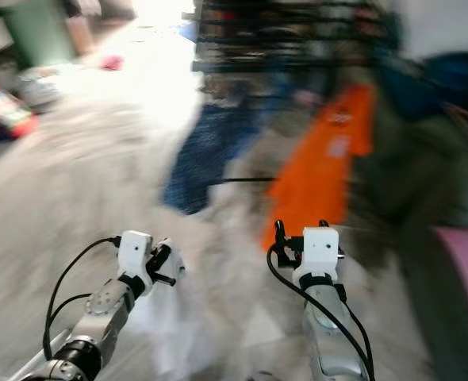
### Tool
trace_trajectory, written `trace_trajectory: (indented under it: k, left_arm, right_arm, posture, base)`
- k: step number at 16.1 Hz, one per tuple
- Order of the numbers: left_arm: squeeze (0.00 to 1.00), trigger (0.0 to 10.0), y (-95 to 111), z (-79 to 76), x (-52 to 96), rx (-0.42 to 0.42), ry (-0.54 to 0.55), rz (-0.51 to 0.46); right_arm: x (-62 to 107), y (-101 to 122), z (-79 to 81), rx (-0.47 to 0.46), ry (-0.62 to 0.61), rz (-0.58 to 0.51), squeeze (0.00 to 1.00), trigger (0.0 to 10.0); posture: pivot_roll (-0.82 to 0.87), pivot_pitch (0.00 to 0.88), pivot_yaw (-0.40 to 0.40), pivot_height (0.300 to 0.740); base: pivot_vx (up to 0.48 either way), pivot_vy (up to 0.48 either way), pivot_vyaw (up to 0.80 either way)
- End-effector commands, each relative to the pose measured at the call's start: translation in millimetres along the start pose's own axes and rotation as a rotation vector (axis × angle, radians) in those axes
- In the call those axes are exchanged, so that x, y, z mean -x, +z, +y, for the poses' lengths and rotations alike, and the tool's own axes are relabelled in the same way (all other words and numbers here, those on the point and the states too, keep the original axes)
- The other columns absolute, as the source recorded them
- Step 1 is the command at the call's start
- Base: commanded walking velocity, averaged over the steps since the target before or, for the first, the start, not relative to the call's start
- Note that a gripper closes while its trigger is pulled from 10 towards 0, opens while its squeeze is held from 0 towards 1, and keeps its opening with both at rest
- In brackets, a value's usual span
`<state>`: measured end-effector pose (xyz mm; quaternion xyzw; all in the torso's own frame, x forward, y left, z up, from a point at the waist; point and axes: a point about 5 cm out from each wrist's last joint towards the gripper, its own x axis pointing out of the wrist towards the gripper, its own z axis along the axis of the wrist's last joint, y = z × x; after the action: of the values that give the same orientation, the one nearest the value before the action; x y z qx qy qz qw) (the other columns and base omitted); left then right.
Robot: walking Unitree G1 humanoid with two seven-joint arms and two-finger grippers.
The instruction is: Hang hanger
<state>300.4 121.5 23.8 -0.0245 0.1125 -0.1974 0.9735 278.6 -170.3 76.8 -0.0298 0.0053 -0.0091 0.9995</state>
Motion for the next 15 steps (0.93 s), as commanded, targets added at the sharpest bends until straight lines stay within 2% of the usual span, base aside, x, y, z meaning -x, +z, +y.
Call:
trace_trajectory:
  k: [1, 3, 5, 8, 15]
  left_arm:
    - [0.0, 10.0, 4.7, -10.2, -5.4, -0.008, -0.034, -0.019]
    - [0.0, 10.0, 4.1, -11.1, -5.3, -0.007, -0.038, -0.018]
    - [0.0, 10.0, 3.8, -11.1, -5.2, -0.006, -0.038, -0.017]
    - [0.0, 10.0, 2.9, -11.5, -5.2, 0.004, -0.036, -0.012]
    - [0.0, 10.0, 1.8, -11.6, -5.3, -0.003, -0.032, -0.002]
  right_arm:
    - [1.6, -1.0, -9.5, 0.011, -0.026, 0.008, 0.0, 10.0]
    - [1.7, -1.0, -9.1, 0.01, -0.027, 0.007, 0.0, 10.0]
    - [1.8, -1.0, -8.8, 0.011, -0.025, 0.008, 0.0, 10.0]
    - [1.8, -1.1, -9.1, 0.014, -0.023, 0.009, 0.0, 10.0]
    - [1.6, -2.4, -8.6, 0.018, -0.013, 0.014, 0.0, 10.0]
  posture:
    - [-0.04, 0.139, -0.006, 0.74]
    - [-0.04, 0.138, -0.006, 0.74]
    - [-0.04, 0.138, -0.006, 0.74]
    - [-0.04, 0.137, -0.006, 0.74]
    - [-0.04, 0.132, -0.006, 0.74]
  base:
    - [0.416, 0.0, -0.66]
    - [0.412, 0.0, -0.57]
    - [0.409, 0.0, 0.0]
    - [0.311, 0.364, 0.0]
    - [0.0, 0.474, 0.0]
